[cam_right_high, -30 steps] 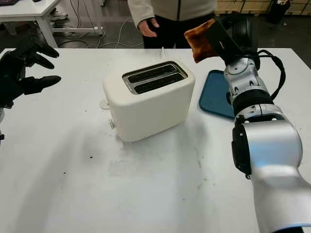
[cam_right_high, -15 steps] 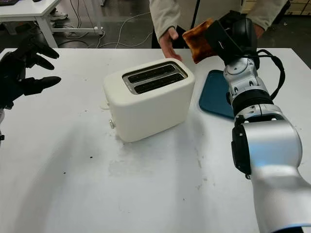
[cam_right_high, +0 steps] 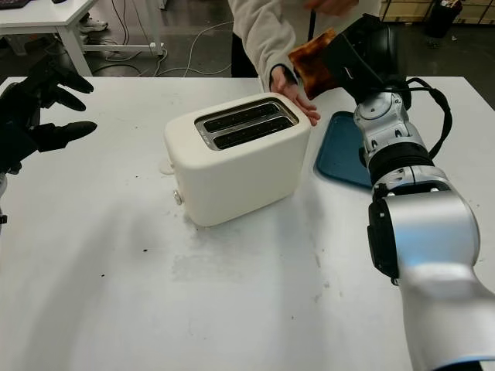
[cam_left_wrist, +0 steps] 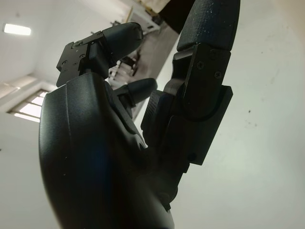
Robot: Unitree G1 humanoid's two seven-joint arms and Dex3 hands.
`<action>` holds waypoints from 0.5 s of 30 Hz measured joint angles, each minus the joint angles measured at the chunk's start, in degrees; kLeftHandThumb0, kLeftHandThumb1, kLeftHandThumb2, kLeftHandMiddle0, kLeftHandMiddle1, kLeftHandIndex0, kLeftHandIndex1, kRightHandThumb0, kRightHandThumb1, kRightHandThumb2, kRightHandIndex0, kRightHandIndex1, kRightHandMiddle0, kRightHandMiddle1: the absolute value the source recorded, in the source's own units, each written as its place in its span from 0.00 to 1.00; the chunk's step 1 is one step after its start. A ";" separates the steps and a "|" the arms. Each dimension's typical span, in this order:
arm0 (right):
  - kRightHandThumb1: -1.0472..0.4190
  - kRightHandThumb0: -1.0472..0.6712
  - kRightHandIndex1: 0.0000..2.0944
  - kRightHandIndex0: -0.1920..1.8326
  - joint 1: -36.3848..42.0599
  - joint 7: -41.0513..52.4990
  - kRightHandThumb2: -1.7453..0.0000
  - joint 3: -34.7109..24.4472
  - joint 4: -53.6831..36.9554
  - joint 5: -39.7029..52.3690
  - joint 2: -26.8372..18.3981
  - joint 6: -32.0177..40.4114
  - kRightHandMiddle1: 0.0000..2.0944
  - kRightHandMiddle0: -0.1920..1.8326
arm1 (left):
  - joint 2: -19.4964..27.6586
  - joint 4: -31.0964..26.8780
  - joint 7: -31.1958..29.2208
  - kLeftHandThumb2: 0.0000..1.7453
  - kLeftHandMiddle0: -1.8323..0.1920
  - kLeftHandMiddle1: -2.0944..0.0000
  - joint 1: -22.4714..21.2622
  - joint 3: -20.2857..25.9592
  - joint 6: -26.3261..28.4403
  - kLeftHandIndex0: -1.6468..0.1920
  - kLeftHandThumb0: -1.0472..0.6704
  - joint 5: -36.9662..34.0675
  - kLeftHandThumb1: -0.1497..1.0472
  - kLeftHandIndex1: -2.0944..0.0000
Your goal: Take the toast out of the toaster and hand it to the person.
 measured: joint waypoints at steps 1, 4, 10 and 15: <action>0.09 0.41 0.83 0.55 0.00 0.00 0.90 0.00 0.00 0.00 0.00 0.00 0.82 0.46 | 0.00 0.01 0.00 0.08 0.91 0.22 0.00 0.00 -0.01 0.90 0.00 0.00 0.89 0.27; 0.09 0.43 0.83 0.53 0.00 -0.04 0.91 0.00 0.00 0.01 0.02 0.00 0.78 0.46 | 0.00 0.05 0.00 0.08 0.91 0.22 0.00 0.00 -0.08 0.90 0.00 0.00 0.89 0.27; 0.09 0.44 0.83 0.55 0.00 -0.15 0.91 -0.06 0.00 0.02 0.11 -0.14 0.80 0.47 | 0.00 0.06 0.00 0.08 0.91 0.22 0.00 0.00 -0.10 0.90 0.00 0.00 0.89 0.27; 0.09 0.43 0.83 0.52 0.00 0.15 0.91 -0.12 0.00 0.03 0.11 -0.14 0.75 0.46 | 0.00 0.06 0.00 0.09 0.91 0.22 0.00 0.00 -0.10 0.90 0.00 0.00 0.89 0.27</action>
